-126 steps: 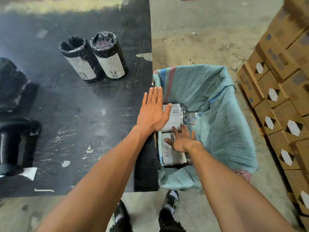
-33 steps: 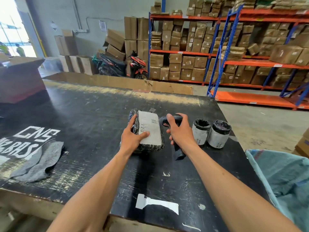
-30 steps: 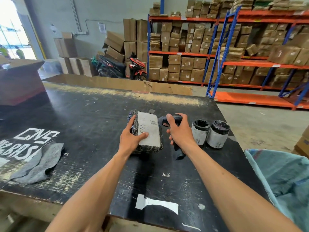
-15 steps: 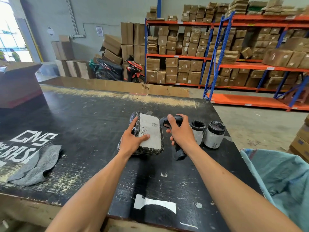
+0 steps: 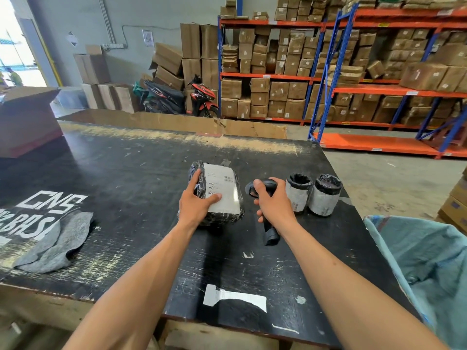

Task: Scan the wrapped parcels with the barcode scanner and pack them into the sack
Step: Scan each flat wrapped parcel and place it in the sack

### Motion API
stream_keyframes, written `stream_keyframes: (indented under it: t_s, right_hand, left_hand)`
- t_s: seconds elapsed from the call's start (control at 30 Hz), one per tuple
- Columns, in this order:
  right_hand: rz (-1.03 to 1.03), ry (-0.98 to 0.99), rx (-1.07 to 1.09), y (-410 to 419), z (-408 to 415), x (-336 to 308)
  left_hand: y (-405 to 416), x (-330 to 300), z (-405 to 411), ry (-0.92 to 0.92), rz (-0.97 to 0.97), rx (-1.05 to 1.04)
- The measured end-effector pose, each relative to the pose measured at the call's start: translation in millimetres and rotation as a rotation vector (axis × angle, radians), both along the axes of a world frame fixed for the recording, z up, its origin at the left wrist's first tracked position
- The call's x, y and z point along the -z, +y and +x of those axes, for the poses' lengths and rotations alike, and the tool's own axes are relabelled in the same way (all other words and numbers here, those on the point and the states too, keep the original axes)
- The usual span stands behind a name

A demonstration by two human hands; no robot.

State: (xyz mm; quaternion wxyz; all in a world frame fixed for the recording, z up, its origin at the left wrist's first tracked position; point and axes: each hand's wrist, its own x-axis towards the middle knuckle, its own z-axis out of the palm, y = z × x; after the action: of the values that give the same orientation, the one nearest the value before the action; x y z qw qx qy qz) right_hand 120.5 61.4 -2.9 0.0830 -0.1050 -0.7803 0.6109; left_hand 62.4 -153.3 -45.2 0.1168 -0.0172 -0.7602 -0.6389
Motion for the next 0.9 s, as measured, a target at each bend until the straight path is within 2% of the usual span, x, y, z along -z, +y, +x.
stream_keyframes:
  t_s: [0.1,0.2,0.27,0.37,0.47,0.73,0.83,0.9]
  right_hand:
    - [-0.01,-0.082,0.002,-7.5,5.9,25.4]
    - [0.024,-0.158,-0.003,-16.9,12.9,54.1]
    - [0.08,-0.209,-0.013,-23.6,16.2,71.2]
    - [0.235,-0.265,-0.05,-33.6,20.3,93.1]
    - [0.417,-0.323,-0.08,-39.2,22.3,107.7]
    - [0.683,-0.35,-0.123,-31.1,18.3,95.7]
    - [0.603,-0.28,-0.06,-7.5,16.6,82.6]
    - [0.433,-0.218,0.0,16.9,14.6,72.9]
  left_hand:
    - [-4.5,0.6,-3.6,-0.001,0.077,-0.103]
    - [-7.2,-1.7,-6.4,-0.029,0.284,-0.182]
    - [-8.8,-3.6,-6.3,-0.046,0.399,-0.213]
    - [-12.3,-3.4,-4.1,-0.047,0.463,-0.216]
    - [-16.2,-1.5,-0.4,-0.041,0.463,-0.224]
    - [-2.9,8.6,0.9,-0.024,0.376,-0.117]
    - [13.6,6.6,0.7,-0.014,0.325,-0.059]
    - [29.2,4.5,0.8,-0.006,0.285,-0.012]
